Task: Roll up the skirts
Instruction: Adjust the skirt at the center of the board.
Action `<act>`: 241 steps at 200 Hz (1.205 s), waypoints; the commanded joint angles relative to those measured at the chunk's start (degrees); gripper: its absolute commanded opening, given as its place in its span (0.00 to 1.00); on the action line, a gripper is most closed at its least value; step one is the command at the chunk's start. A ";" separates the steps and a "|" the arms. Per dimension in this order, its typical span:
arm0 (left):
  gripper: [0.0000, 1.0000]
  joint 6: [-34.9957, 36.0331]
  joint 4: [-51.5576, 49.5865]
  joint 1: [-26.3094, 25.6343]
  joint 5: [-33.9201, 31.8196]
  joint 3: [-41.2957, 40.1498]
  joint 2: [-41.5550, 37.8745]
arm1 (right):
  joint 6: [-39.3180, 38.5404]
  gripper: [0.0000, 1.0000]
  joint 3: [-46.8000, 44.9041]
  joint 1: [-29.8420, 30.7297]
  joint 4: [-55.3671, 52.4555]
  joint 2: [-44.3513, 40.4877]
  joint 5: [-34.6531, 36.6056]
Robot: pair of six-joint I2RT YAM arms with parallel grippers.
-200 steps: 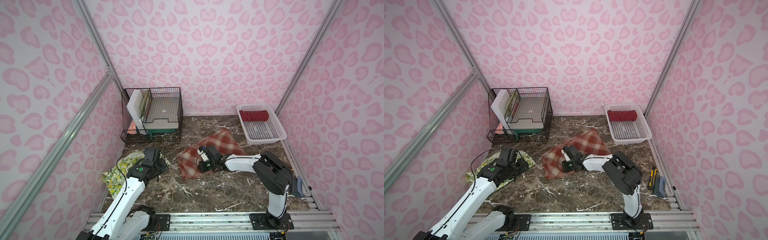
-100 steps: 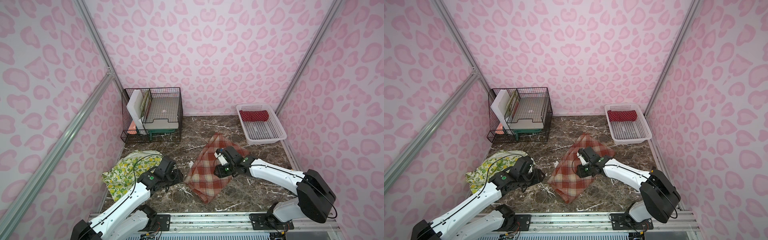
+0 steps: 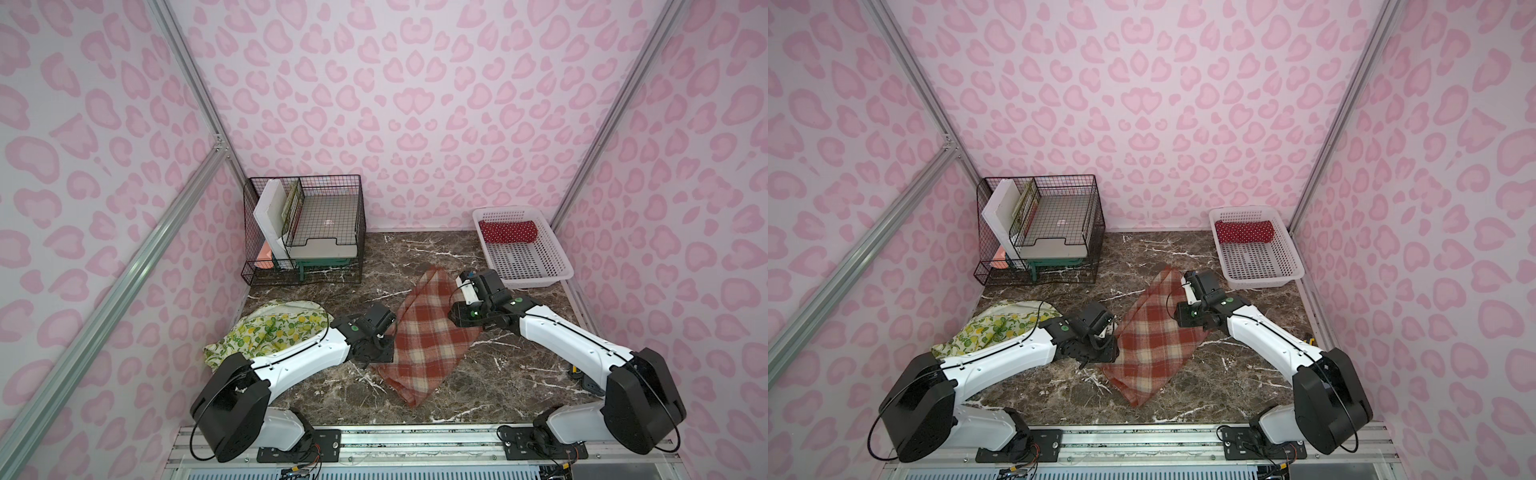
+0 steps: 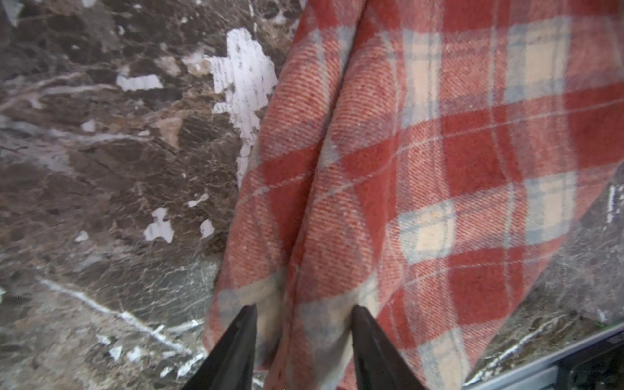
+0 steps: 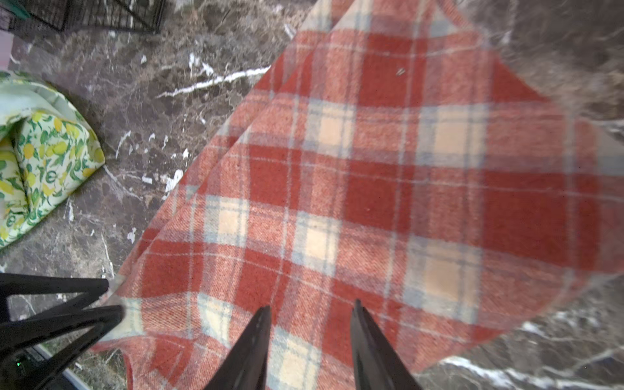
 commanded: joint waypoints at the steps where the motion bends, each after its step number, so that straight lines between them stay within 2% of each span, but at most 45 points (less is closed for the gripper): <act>1: 0.32 2.48 -0.06 -0.34 -0.17 1.12 1.48 | -1.38 0.44 -0.22 -1.43 -0.54 -1.22 0.13; 24: 0.12 2.24 -1.39 -0.32 -3.39 2.16 0.56 | -1.67 0.44 -1.05 -2.36 -0.04 -1.39 0.22; 48: 0.01 2.06 -1.75 -0.37 -6.13 2.54 -2.60 | -1.81 0.44 -1.66 -3.71 1.06 -0.90 -0.14; 86: 0.00 1.19 -0.52 -0.31 -11.54 -1.38 -8.32 | -2.19 0.44 -0.86 -4.97 2.78 1.21 -1.25; 106: 0.00 0.65 0.58 -0.12 -13.50 -4.16 -7.90 | -2.27 0.44 0.32 -5.06 3.28 2.51 -2.28; 130: 0.30 -0.18 3.10 -0.13 -12.79 -4.85 -3.01 | -2.36 0.44 3.25 -5.08 3.85 4.81 -3.22; 146: 0.39 -0.64 4.11 -0.13 -12.52 -4.10 0.25 | -2.32 0.46 6.27 -5.00 4.60 7.51 -2.71; 177: 0.45 -1.14 3.92 -0.18 -13.09 -3.55 1.55 | -1.58 0.50 13.67 -4.81 7.00 16.41 0.38; 206: 0.46 -1.16 1.94 -0.18 -14.50 -3.93 -0.08 | -0.49 0.51 23.65 -4.77 6.92 28.40 3.23; 241: 0.46 -1.81 1.38 -0.17 -14.35 -6.17 -2.45 | -0.16 0.50 31.86 -5.05 7.19 36.95 5.29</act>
